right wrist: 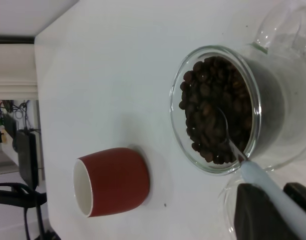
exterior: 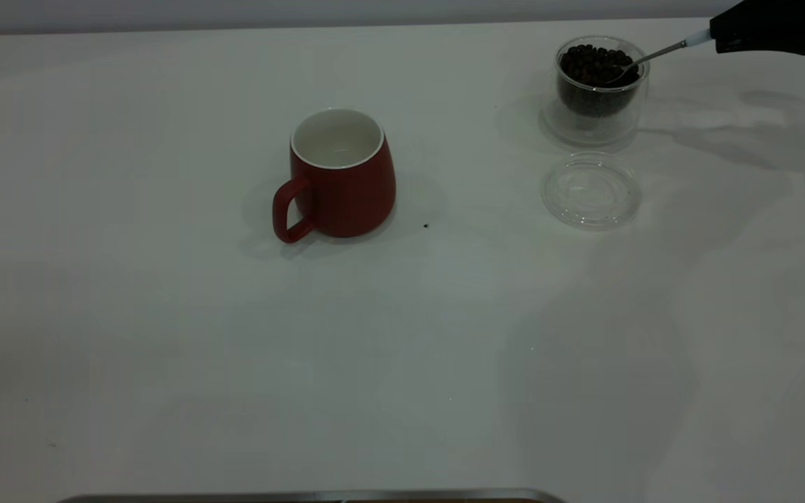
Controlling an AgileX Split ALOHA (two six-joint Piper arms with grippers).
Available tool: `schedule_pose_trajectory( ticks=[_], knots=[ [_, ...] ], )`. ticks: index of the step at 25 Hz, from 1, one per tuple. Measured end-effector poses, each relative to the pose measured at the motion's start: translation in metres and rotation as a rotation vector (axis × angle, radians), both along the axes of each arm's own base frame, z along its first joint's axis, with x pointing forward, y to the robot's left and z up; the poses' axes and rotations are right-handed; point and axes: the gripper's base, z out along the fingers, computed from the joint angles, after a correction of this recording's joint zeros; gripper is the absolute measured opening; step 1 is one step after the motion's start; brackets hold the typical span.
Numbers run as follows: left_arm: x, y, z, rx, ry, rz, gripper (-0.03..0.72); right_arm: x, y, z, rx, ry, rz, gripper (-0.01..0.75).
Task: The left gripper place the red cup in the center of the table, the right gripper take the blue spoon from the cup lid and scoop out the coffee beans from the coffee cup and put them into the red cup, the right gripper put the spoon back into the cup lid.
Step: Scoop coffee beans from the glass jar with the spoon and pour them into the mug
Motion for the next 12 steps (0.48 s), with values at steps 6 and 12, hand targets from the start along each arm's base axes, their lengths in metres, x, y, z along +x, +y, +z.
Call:
schedule_pose_trajectory(
  ticks=[6,12],
  knots=[
    [0.000,0.000,0.000,0.000,0.000,0.000,0.587,0.001,-0.004,0.003,0.036,-0.020,-0.017,0.103],
    [0.000,0.000,0.000,0.000,0.000,0.000,0.587,0.000,-0.013,0.004,0.039,-0.024,-0.038,0.103]
  ],
)
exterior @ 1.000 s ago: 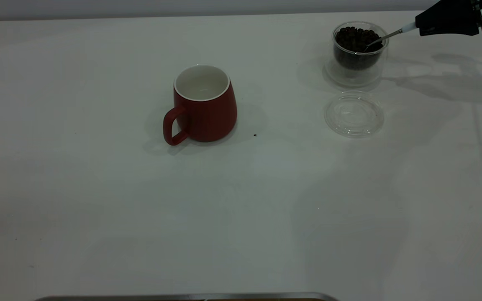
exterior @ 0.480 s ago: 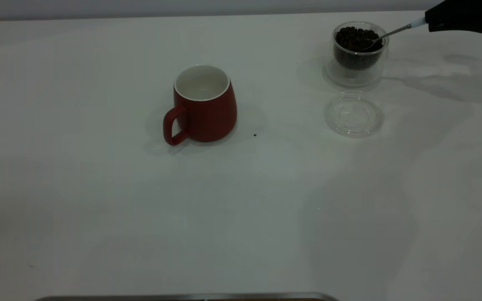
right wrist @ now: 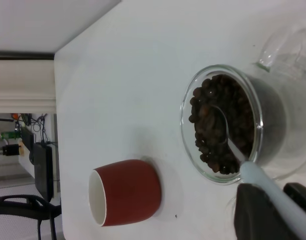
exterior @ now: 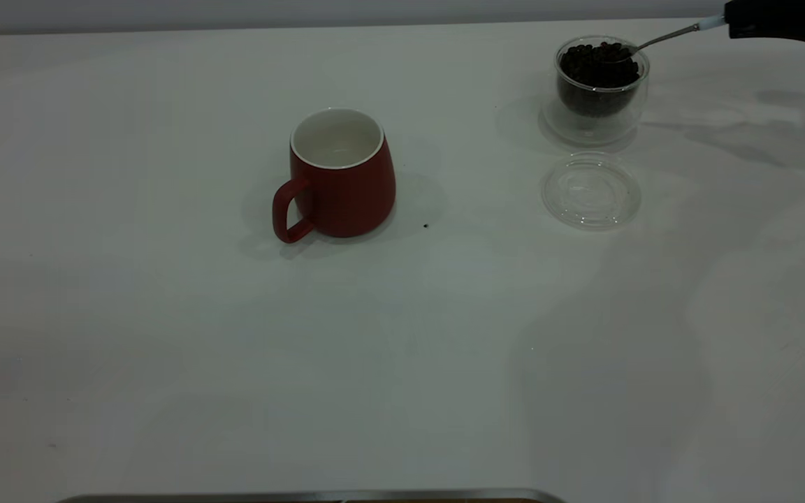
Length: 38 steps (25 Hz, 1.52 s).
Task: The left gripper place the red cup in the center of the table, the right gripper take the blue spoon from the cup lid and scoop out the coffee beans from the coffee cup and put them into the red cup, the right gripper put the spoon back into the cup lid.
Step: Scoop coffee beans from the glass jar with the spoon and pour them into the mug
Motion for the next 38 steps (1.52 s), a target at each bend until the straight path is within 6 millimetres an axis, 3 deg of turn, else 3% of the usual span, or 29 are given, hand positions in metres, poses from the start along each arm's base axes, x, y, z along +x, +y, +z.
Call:
schedule_pose_trajectory(
  ticks=[9,16,21,38],
  knots=[
    [0.000,0.000,0.000,0.000,0.000,0.000,0.587,0.003,-0.001,0.005,0.029,-0.043,-0.024,0.103],
    [0.000,0.000,0.000,0.000,0.000,0.000,0.587,0.006,0.002,0.028,0.016,-0.087,-0.012,0.103],
    [0.000,0.000,0.000,0.000,0.000,0.000,0.587,0.006,0.020,0.038,0.019,-0.091,0.018,0.103],
    [0.000,0.000,0.000,0.000,0.000,0.000,0.587,-0.009,0.090,0.046,0.054,-0.069,0.144,0.103]
  ],
)
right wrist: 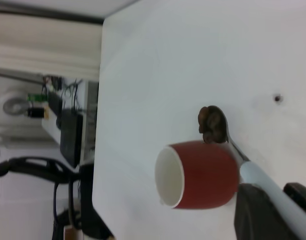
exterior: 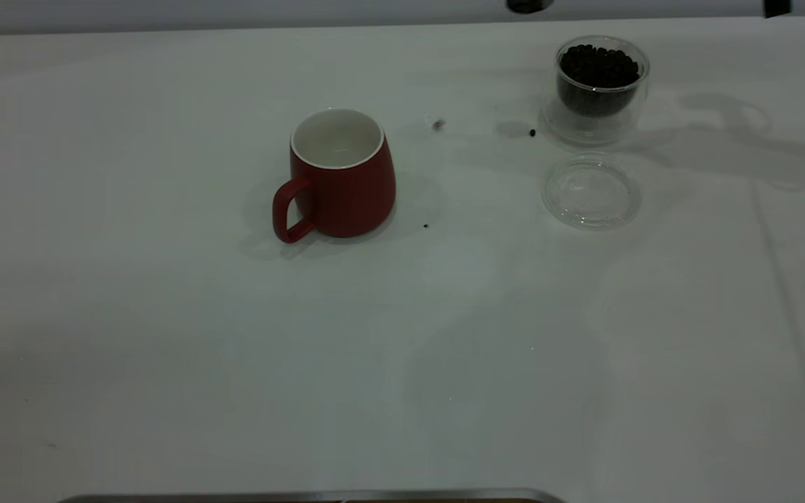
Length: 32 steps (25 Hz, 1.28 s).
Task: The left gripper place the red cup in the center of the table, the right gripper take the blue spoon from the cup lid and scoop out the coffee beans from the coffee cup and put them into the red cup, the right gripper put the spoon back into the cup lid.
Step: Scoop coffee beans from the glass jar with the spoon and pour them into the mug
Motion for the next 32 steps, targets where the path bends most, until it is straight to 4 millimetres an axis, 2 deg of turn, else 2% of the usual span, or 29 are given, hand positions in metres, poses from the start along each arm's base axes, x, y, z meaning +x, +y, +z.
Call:
schedule_pose_trajectory(
  ticks=[9,16,23,29,32],
  knots=[
    [0.000,0.000,0.000,0.000,0.001,0.000,0.587,-0.006,0.066,0.002,0.024,-0.003,0.123,0.103],
    [0.000,0.000,0.000,0.000,0.001,0.000,0.587,-0.015,0.108,0.003,0.031,-0.022,0.214,0.103],
    [0.000,0.000,0.000,0.000,0.001,0.000,0.587,-0.022,0.132,0.001,0.033,-0.035,0.271,0.103],
    [0.000,0.000,0.000,0.000,0.001,0.000,0.587,-0.026,0.139,-0.024,0.038,0.000,0.288,0.103],
    [0.000,0.000,0.000,0.000,0.001,0.000,0.587,-0.027,0.140,-0.031,0.030,-0.009,0.301,0.103]
  ],
)
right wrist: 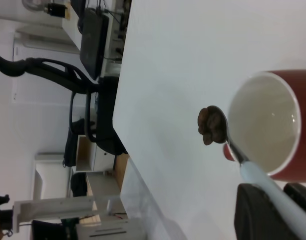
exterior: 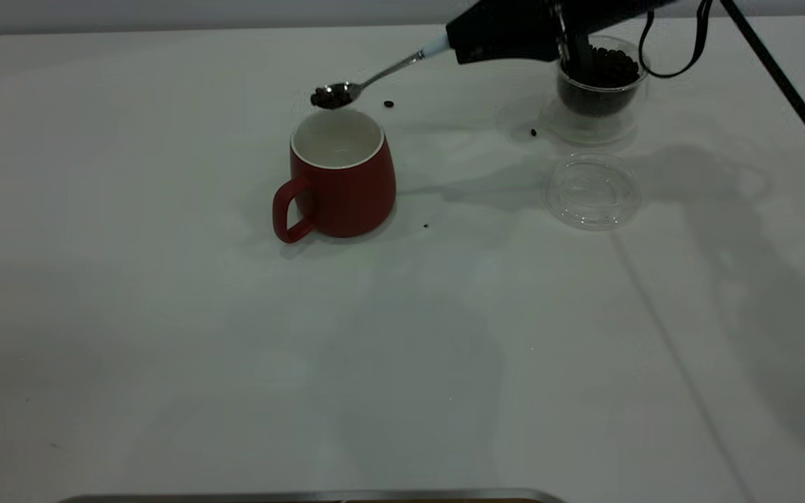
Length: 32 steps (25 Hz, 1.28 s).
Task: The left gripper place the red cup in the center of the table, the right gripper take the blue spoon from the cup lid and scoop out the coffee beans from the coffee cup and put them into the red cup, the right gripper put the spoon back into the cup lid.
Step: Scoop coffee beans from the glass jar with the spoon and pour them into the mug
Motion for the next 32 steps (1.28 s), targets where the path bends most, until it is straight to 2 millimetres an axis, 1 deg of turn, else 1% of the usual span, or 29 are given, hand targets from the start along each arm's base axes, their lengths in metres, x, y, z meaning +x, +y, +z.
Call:
schedule_pose_trajectory(
  ticks=[9,15,21,24,27,32],
  knots=[
    [0.000,0.000,0.000,0.000,0.000,0.000,0.587,0.001,0.000,-0.004,-0.032,-0.087,0.025,0.103],
    [0.000,0.000,0.000,0.000,0.000,0.000,0.587,0.001,0.000,-0.007,-0.075,-0.200,0.079,0.103],
    [0.000,0.000,0.000,0.000,0.000,0.000,0.587,0.001,0.009,-0.010,-0.122,-0.353,0.129,0.103],
    [0.000,0.000,0.000,0.000,0.000,0.000,0.587,0.001,0.017,-0.007,-0.145,-0.439,0.163,0.103],
    [0.000,0.000,0.000,0.000,0.000,0.000,0.587,0.001,0.023,0.000,-0.169,-0.528,0.200,0.103],
    [0.000,0.000,0.000,0.000,0.000,0.000,0.587,0.004,0.023,0.019,-0.259,-0.649,0.239,0.103]
  ],
)
